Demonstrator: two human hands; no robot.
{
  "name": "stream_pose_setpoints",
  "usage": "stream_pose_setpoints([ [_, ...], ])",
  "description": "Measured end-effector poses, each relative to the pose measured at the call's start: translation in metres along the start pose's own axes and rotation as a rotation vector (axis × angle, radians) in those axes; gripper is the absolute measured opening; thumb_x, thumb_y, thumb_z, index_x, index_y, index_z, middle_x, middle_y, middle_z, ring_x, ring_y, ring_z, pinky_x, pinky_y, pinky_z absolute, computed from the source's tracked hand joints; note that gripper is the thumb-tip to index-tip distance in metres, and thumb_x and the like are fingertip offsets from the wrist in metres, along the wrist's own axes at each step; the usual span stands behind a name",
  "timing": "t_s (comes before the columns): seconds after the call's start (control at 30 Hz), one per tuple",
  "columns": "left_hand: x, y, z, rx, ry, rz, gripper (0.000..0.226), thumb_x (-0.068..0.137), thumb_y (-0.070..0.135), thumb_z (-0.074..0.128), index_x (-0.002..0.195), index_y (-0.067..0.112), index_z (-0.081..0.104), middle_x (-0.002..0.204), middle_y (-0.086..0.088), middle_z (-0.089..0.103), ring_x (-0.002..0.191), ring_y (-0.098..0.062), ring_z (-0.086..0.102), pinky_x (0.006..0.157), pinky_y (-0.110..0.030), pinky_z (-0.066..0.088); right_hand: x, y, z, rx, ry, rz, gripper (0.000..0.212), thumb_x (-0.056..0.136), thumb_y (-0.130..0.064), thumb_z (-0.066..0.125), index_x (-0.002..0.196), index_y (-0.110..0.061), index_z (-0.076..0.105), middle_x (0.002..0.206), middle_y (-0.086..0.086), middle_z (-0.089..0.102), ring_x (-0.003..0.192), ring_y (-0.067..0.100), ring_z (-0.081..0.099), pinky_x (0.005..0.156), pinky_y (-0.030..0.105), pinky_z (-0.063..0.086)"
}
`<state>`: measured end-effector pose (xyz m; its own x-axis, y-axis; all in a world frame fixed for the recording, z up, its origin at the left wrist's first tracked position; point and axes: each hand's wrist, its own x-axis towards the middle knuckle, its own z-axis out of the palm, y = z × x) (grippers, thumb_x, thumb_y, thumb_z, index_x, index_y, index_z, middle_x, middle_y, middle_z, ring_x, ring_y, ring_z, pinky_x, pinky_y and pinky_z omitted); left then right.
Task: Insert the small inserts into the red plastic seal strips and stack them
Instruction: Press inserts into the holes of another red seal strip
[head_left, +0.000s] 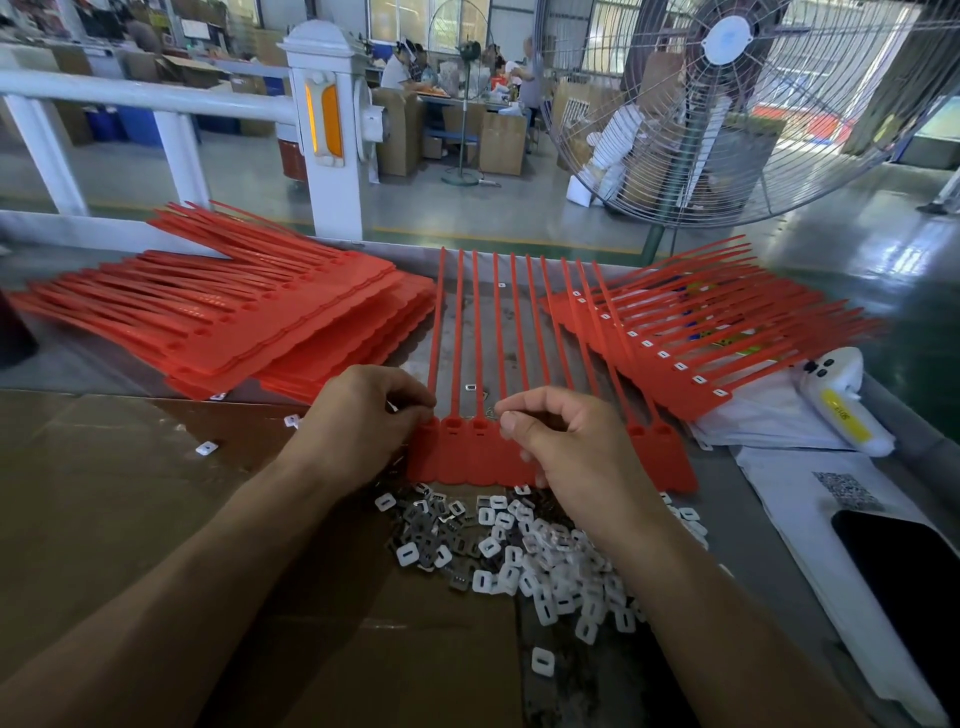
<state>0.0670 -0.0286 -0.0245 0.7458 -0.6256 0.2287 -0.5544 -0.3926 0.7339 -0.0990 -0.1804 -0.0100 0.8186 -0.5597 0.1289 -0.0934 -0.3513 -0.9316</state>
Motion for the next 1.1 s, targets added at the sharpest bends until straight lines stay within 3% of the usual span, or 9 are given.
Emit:
stream_pose_setpoints([
  [0.2,-0.001,0.000,-0.001,0.034,-0.016,0.006,0.010,0.092,0.024,0.074,0.094,0.033,0.077,0.089,0.020,0.071,0.083,0.011,0.063,0.068,-0.013,0.047,0.000,0.000,0.000,-0.011,0.001,0.000,0.011,0.096,-0.030,0.070,0.094,-0.039,0.076,0.095,-0.016,0.075,0.081,-0.004,0.065,0.086,0.034,0.055],
  [0.47,-0.003,0.003,0.001,0.097,-0.009,0.001,0.012,0.092,0.021,0.074,0.091,0.033,0.077,0.086,0.018,0.070,0.079,0.011,0.063,0.058,-0.002,0.044,0.000,0.000,0.001,-0.030,0.004,0.003,0.011,0.096,-0.028,0.070,0.094,-0.037,0.076,0.094,-0.017,0.075,0.081,-0.006,0.066,0.081,0.030,0.053],
  [0.53,-0.003,0.004,0.001,0.108,-0.008,-0.006,0.012,0.093,0.021,0.073,0.091,0.032,0.078,0.088,0.018,0.071,0.076,0.006,0.064,0.059,-0.003,0.044,0.001,-0.001,-0.001,-0.040,-0.001,-0.002,0.012,0.097,-0.028,0.069,0.095,-0.037,0.076,0.094,-0.018,0.075,0.082,-0.006,0.065,0.083,0.031,0.054],
  [0.73,-0.003,0.005,-0.003,0.127,-0.021,-0.019,0.015,0.094,0.019,0.072,0.097,0.031,0.080,0.096,0.015,0.072,0.083,0.002,0.065,0.068,-0.008,0.045,0.014,-0.016,-0.008,-0.138,-0.058,-0.039,0.013,0.098,-0.028,0.068,0.093,-0.037,0.076,0.081,-0.026,0.072,0.070,-0.007,0.064,0.064,0.019,0.049],
  [0.83,-0.003,0.007,-0.005,0.150,-0.045,-0.042,0.018,0.094,0.018,0.071,0.096,0.033,0.080,0.093,0.012,0.074,0.078,-0.011,0.071,0.064,-0.009,0.051,0.025,-0.027,-0.007,-0.182,-0.069,-0.043,0.012,0.098,-0.029,0.068,0.091,-0.036,0.076,0.075,-0.020,0.071,0.064,-0.001,0.063,0.060,0.024,0.054],
  [0.97,-0.004,0.011,-0.006,0.150,-0.049,-0.049,0.020,0.093,0.016,0.072,0.094,0.034,0.080,0.092,0.011,0.074,0.076,-0.014,0.072,0.068,-0.015,0.055,0.031,-0.026,0.002,-0.217,-0.069,-0.044,0.011,0.098,-0.028,0.067,0.094,-0.034,0.076,0.079,-0.015,0.069,0.070,0.002,0.065,0.065,0.030,0.056],
  [1.1,-0.005,0.012,-0.007,0.149,-0.022,-0.034,0.017,0.092,0.017,0.073,0.093,0.032,0.080,0.091,0.014,0.074,0.076,-0.009,0.071,0.075,-0.026,0.058,0.027,-0.010,0.009,-0.239,-0.088,-0.011,0.010,0.100,-0.029,0.067,0.098,-0.033,0.075,0.094,-0.019,0.070,0.084,-0.008,0.063,0.073,0.017,0.044],
])
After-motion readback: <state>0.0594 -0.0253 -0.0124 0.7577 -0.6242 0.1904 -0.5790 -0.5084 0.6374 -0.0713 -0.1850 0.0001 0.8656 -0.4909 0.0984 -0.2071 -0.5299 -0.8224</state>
